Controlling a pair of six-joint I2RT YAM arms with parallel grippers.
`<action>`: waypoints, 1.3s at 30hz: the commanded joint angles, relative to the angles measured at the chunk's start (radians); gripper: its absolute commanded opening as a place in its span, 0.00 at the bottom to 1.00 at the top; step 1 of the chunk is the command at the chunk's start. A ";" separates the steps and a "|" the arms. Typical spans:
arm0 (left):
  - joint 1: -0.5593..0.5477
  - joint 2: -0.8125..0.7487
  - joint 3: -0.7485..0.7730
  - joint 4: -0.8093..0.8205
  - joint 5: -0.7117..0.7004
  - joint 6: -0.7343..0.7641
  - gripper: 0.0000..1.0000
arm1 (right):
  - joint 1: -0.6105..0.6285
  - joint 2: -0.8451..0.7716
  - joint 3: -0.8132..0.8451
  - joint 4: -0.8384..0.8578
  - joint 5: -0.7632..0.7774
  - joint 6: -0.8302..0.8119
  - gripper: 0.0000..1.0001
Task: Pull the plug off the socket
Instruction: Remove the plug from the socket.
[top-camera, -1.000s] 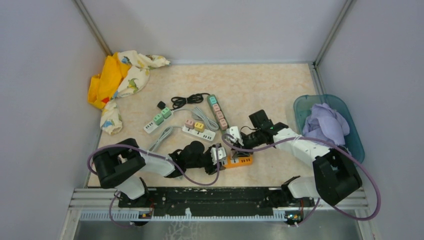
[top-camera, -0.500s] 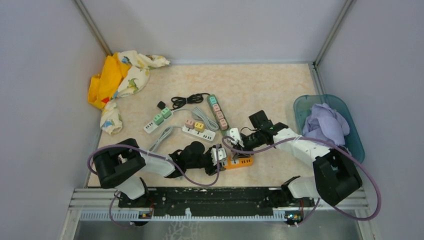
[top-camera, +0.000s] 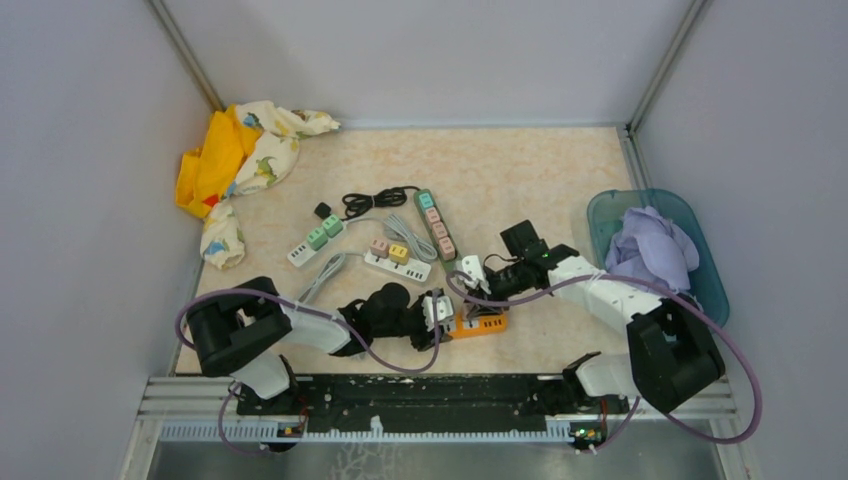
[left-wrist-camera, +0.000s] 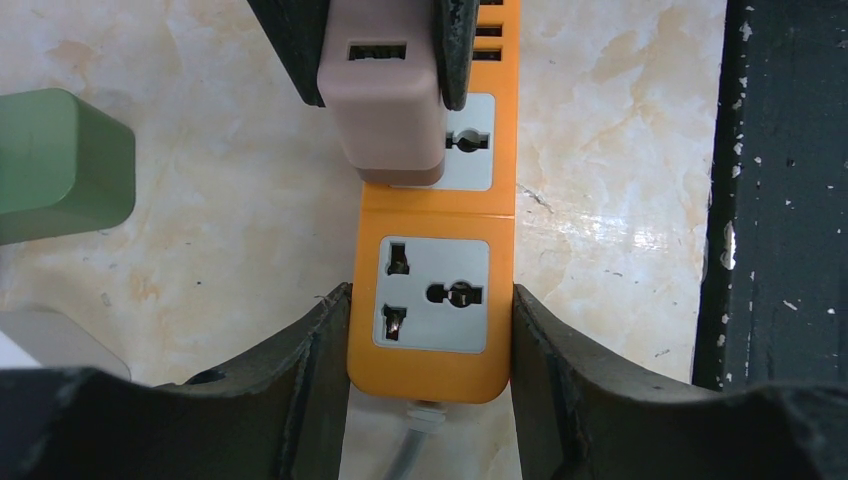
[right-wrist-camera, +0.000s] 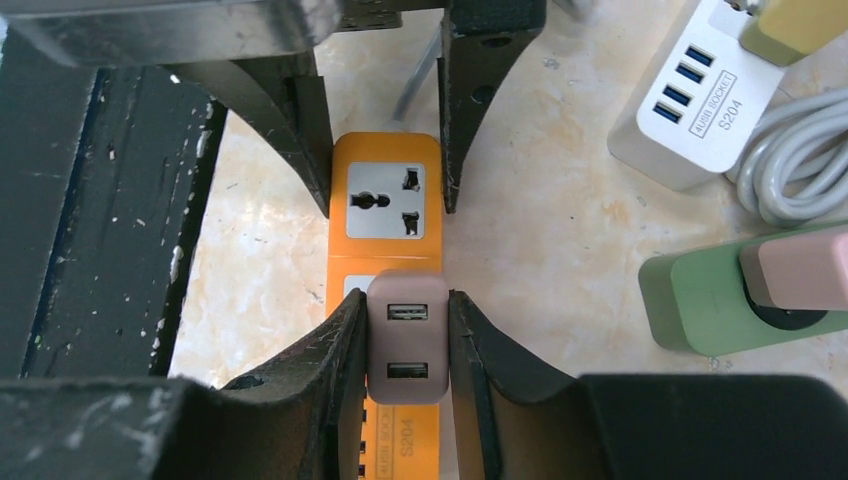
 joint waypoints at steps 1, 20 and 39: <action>0.003 0.027 -0.009 -0.076 -0.008 -0.006 0.00 | -0.017 -0.035 0.032 -0.086 -0.136 -0.102 0.00; 0.002 0.030 -0.008 -0.075 -0.013 -0.008 0.00 | -0.108 -0.068 0.077 -0.096 -0.172 -0.064 0.00; 0.002 0.002 -0.024 -0.068 -0.031 -0.021 0.00 | -0.287 -0.113 0.017 0.352 0.170 0.514 0.00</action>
